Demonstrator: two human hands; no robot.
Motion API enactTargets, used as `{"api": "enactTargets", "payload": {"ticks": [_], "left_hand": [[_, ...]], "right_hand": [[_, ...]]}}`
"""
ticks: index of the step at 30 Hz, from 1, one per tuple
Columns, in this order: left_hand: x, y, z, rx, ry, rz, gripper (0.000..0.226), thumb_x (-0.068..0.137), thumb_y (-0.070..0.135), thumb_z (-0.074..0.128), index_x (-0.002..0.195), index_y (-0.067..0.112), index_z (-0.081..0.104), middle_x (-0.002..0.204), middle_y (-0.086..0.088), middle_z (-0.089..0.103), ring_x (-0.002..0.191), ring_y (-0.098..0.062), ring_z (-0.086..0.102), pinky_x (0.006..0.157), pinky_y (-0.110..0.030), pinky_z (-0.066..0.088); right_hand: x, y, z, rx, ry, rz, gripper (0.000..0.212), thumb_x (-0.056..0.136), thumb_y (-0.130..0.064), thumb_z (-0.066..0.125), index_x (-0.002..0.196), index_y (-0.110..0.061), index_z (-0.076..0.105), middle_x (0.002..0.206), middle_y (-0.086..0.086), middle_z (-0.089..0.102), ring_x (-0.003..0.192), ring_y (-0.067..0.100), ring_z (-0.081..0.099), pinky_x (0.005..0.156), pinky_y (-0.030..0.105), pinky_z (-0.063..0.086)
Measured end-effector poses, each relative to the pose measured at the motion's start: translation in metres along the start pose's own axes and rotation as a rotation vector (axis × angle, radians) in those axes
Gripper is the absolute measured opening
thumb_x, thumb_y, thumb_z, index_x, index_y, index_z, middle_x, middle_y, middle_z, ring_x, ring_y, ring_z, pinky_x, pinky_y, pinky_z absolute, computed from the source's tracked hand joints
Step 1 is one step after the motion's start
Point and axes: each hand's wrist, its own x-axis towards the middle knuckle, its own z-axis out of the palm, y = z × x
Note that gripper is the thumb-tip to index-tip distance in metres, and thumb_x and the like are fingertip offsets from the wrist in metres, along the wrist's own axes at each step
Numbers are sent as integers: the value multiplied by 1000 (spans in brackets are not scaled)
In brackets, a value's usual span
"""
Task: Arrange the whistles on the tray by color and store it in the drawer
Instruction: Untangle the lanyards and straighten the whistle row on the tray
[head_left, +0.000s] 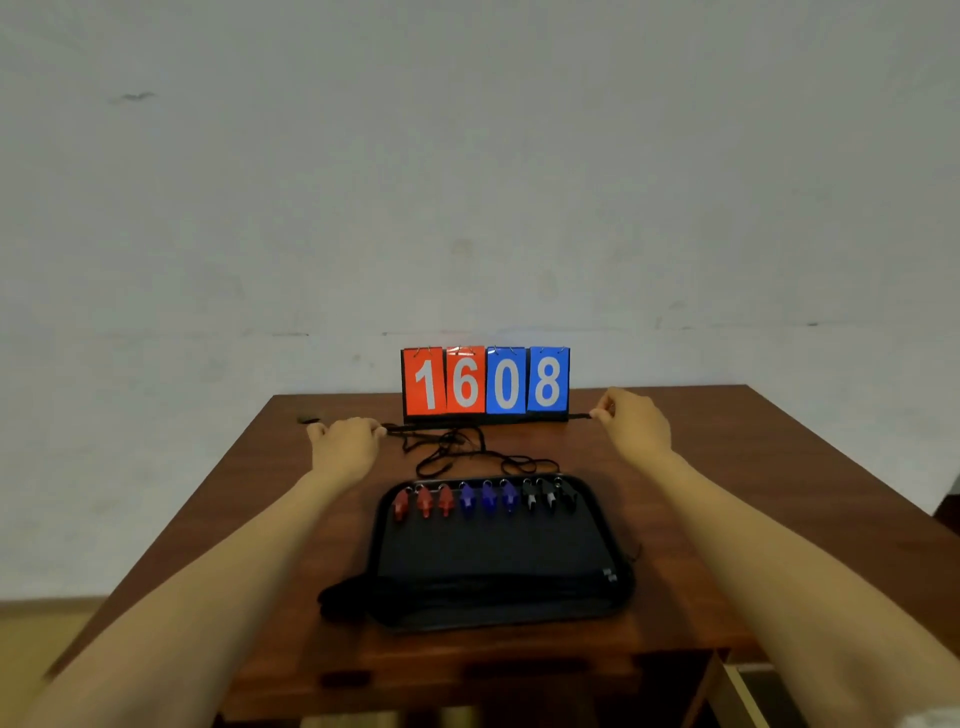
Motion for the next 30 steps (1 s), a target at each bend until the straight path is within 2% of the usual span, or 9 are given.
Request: {"api": "enactTargets", "payload": {"ticks": [3,7,10,13,16,19,22,25,30], "left_hand": [[-19,-9,12,-27,-68,-38,32,101,21,31,116,21,58,105,-3,69,103,-24,57,97,-39,25],[-46,-20,23,-56,-120,-81,18,99,31,41,102,16,50,96,-5,69,101,-27,58,98,-41,26],[-61,-28,32,7,-140,-86,21,98,31,43,95,18,59,99,-5,69,101,-26,58,95,-39,27],[-73,-29,43,38,-158,-86,28,99,23,37,103,17,65,103,-6,69,105,-28,57,94,-39,27],[-83,-28,53,22,-180,-96,28,98,19,34,109,17,59,103,-7,68,105,-29,56,97,-41,26],[-92,-31,62,-6,-200,-101,14,98,26,41,98,16,51,93,-6,67,100,-30,57,97,-42,27],[-100,-33,68,29,-219,-97,16,97,31,46,90,19,52,86,-3,65,100,-28,58,98,-40,27],[-103,-37,74,71,-207,-87,16,96,31,48,94,19,59,93,-3,68,99,-26,58,96,-40,27],[-105,-39,79,102,-154,-62,15,94,29,51,96,19,62,100,-4,66,101,-26,57,94,-40,29]], "right_hand": [[-19,8,10,-21,-40,19,18,96,-28,52,95,-12,60,89,7,68,81,27,63,61,32,45],[-43,20,21,-43,-98,40,16,96,-28,51,93,-14,59,87,6,68,79,26,63,65,36,51],[-60,29,28,-60,-129,55,15,96,-26,50,91,-14,58,85,5,67,78,27,62,65,36,51],[-75,40,35,-107,-181,57,17,97,-26,48,87,-14,53,86,8,68,76,29,62,61,37,48],[-85,49,39,-143,-246,78,16,99,-25,46,89,-13,52,91,11,67,77,30,58,62,34,44],[-92,57,40,-163,-333,110,17,98,-25,48,94,-10,55,97,12,67,85,32,60,66,35,45],[-99,64,42,-156,-386,138,21,95,-28,56,89,-8,59,93,12,67,87,32,62,70,38,48],[-103,66,43,-137,-415,156,25,91,-28,61,84,-4,62,86,13,68,86,33,66,69,38,49],[-106,69,50,-144,-441,144,25,89,-28,65,92,-3,66,93,14,70,88,31,64,74,39,51]]}}
